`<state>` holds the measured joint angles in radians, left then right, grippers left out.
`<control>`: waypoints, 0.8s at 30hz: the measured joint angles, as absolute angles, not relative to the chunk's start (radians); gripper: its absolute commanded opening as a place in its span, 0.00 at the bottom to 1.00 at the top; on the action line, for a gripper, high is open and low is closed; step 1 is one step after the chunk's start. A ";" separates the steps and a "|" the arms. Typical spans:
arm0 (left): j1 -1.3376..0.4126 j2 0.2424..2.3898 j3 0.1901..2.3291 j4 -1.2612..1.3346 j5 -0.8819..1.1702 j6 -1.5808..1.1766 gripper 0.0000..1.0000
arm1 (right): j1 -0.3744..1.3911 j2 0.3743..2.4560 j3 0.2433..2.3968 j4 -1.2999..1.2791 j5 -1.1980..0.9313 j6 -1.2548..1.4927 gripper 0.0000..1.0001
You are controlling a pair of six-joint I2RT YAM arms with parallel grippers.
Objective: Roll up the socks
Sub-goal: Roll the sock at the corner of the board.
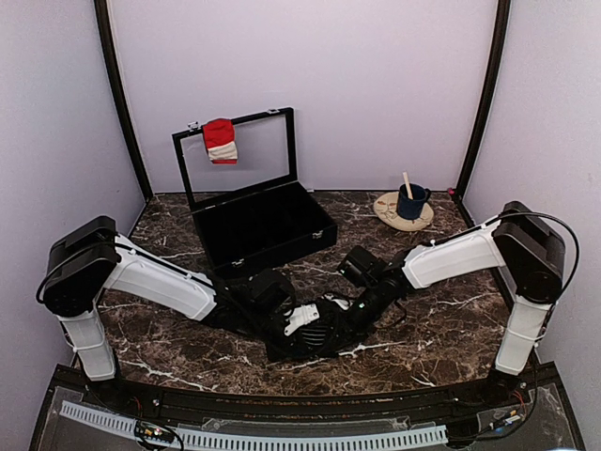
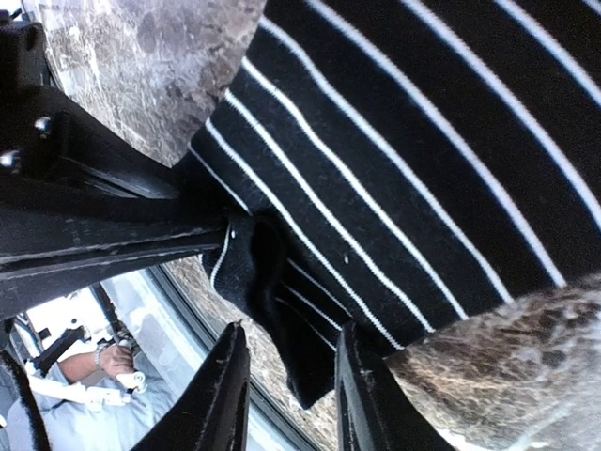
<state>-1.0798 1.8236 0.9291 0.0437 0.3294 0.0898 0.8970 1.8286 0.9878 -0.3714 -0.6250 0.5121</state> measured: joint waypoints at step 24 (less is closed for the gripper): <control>-1.080 1.834 0.905 0.110 0.315 -0.093 0.00 | 0.874 1.722 0.916 -0.337 -0.421 0.513 0.36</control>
